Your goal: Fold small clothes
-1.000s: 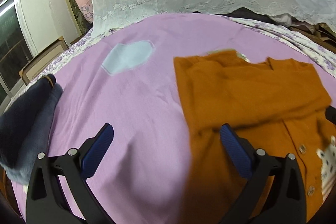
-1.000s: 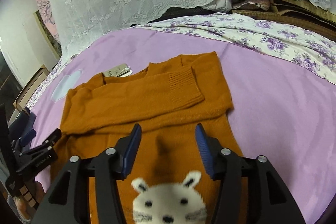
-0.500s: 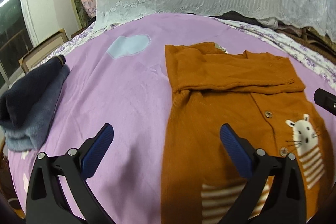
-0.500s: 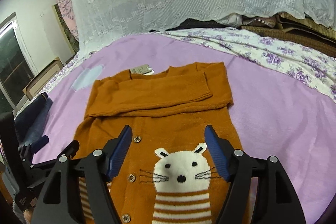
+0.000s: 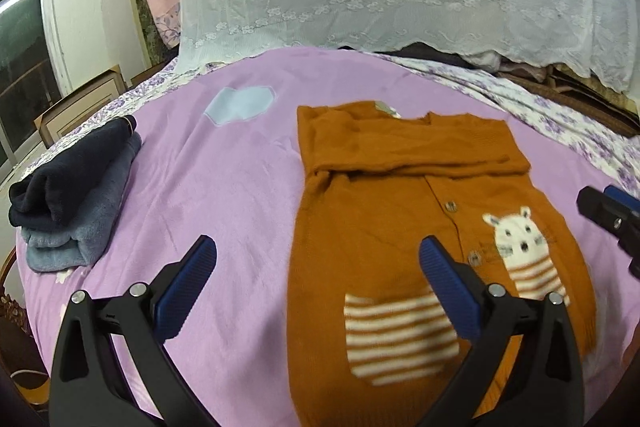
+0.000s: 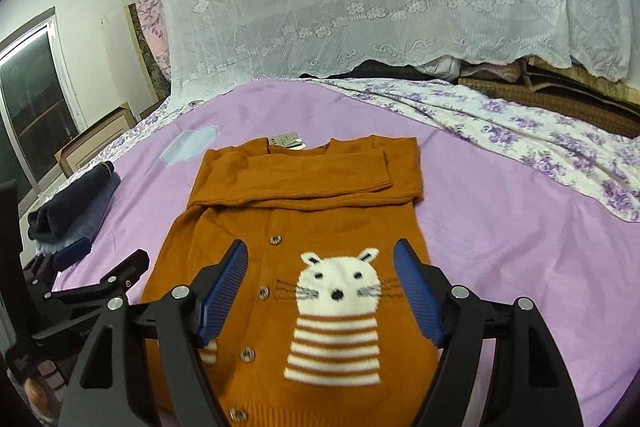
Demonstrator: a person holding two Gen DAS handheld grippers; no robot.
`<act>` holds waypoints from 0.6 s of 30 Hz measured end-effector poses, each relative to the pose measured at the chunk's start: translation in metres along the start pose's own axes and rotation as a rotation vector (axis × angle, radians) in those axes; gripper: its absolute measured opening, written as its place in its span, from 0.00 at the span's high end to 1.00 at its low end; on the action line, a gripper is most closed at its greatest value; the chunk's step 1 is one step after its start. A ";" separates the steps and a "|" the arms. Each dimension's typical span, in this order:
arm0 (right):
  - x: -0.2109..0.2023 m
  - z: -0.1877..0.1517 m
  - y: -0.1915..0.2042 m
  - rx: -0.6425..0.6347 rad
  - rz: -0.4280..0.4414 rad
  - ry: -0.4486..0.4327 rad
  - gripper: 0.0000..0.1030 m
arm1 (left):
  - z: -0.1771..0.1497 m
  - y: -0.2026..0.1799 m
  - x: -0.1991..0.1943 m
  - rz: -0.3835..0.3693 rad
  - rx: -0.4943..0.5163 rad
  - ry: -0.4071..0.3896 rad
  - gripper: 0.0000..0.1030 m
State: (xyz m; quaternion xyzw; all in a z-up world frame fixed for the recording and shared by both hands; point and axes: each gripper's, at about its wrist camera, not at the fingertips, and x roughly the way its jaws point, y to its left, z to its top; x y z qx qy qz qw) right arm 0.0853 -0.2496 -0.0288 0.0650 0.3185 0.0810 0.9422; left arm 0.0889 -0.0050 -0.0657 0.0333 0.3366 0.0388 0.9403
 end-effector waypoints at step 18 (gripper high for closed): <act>-0.033 -0.057 -0.037 0.061 -0.002 -0.011 0.26 | -0.057 0.027 -0.023 -0.183 0.014 0.110 0.04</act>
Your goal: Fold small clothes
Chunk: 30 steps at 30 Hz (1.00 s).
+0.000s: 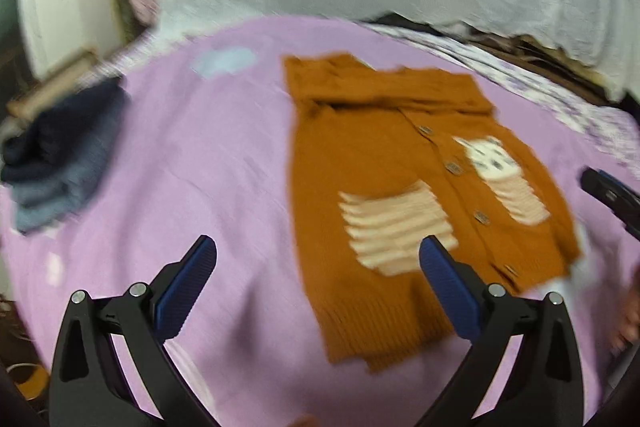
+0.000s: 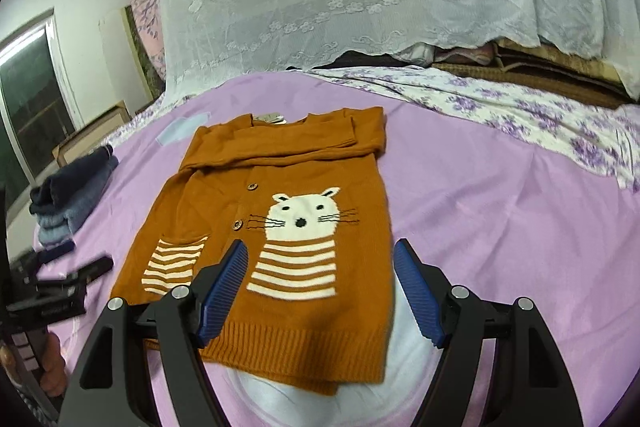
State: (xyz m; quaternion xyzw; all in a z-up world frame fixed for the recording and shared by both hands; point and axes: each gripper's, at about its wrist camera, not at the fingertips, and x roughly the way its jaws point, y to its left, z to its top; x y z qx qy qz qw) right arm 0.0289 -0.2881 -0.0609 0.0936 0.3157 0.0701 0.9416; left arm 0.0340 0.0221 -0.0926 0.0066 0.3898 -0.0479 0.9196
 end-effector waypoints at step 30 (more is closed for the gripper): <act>0.041 -0.034 -0.056 0.334 0.279 0.207 0.21 | -0.010 0.037 0.068 -0.709 -0.168 0.215 0.05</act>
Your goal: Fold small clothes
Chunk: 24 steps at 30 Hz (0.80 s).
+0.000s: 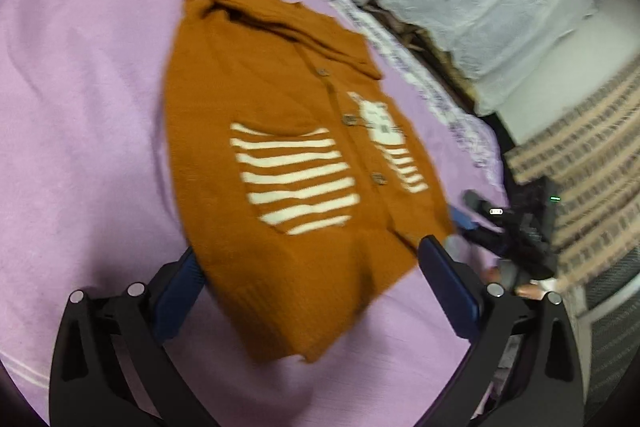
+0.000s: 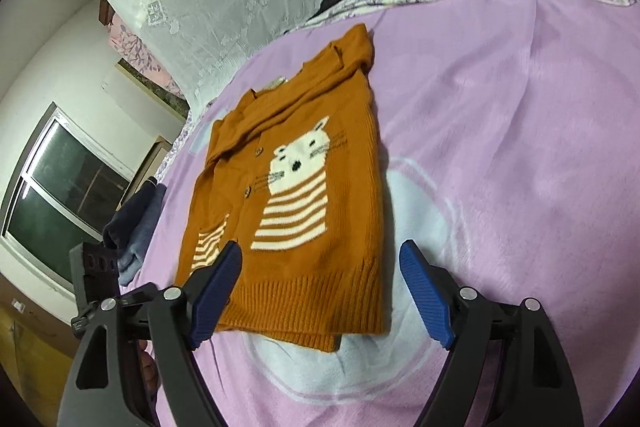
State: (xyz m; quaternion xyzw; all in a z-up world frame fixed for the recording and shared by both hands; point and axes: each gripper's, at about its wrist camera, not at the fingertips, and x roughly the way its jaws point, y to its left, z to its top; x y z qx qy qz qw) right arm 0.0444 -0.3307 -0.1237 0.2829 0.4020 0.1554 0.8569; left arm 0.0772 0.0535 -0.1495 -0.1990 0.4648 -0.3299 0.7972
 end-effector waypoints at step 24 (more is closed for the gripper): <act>0.039 0.002 -0.001 0.020 0.104 0.124 0.83 | 0.011 0.007 0.014 0.033 -0.015 0.001 0.25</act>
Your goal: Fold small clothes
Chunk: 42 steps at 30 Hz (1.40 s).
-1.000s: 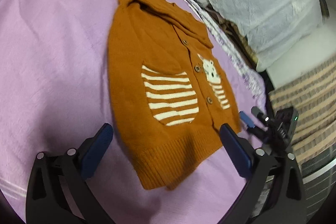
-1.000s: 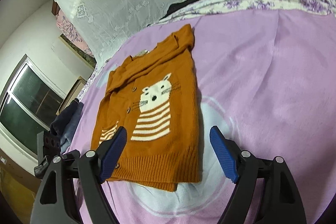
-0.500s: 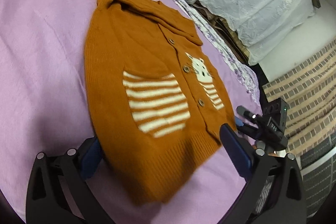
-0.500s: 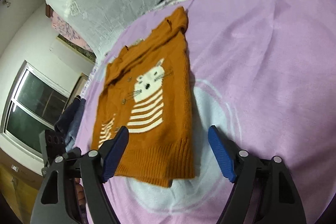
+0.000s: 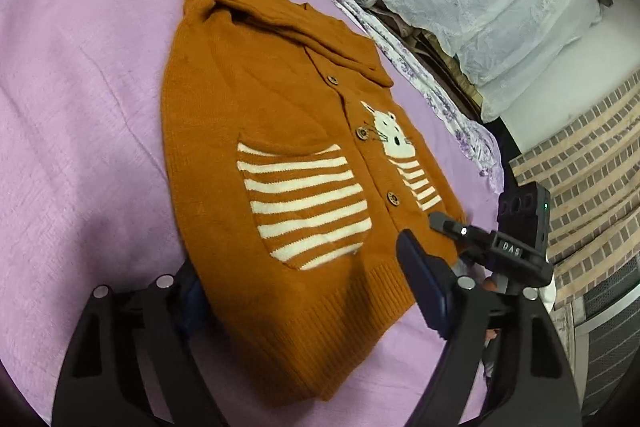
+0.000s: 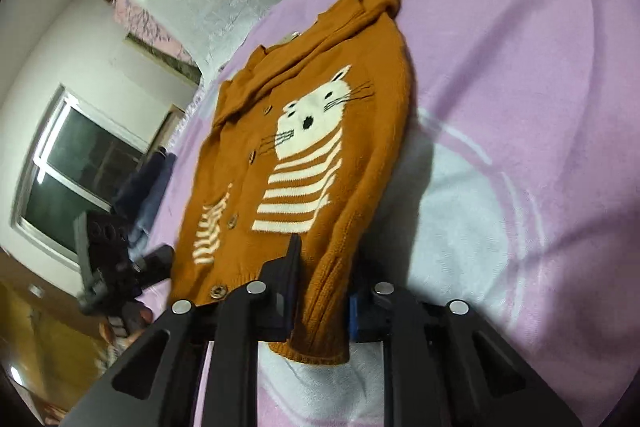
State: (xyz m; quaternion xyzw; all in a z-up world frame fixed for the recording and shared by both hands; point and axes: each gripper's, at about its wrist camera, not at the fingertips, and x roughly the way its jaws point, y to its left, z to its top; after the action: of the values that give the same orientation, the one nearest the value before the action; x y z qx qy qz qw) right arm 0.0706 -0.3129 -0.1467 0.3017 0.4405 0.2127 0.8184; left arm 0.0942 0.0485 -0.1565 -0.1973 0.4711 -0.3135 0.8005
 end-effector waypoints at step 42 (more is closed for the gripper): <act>-0.019 0.052 0.046 -0.104 -0.033 -0.137 0.90 | 0.059 -0.033 -0.023 0.060 0.145 -0.060 0.93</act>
State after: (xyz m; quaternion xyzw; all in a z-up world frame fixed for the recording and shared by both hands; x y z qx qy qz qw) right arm 0.1008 -0.3071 -0.0818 0.2653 0.3766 0.2006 0.8646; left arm 0.1276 0.0415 -0.0941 -0.1341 0.4286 -0.3166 0.8356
